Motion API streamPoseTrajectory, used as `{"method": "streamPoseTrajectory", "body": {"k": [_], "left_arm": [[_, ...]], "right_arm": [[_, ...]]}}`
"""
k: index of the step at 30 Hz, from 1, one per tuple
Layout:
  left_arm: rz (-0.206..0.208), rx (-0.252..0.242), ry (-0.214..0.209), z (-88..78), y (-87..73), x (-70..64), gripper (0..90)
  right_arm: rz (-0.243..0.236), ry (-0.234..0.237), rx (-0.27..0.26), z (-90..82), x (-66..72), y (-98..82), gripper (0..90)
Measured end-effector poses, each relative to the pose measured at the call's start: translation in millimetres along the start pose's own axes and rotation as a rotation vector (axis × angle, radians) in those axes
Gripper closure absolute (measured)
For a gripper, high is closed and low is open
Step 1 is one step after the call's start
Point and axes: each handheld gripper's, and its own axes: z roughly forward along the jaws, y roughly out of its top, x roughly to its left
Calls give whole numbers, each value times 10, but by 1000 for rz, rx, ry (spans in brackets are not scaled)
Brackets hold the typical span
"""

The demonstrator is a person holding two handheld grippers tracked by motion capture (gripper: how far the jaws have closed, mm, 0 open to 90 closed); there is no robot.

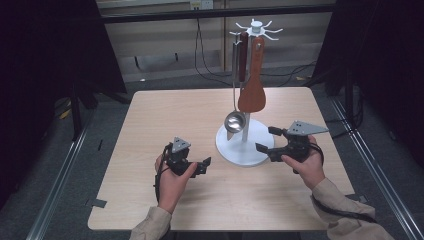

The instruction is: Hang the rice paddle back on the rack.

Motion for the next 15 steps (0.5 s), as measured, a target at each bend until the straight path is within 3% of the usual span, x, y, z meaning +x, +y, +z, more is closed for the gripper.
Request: {"method": "streamPoseTrajectory", "body": {"k": [15], "left_arm": [[11,7,-2,-8,-1,0,40]], "right_arm": [[-10,9,13,29,-14,-71,167]]}}
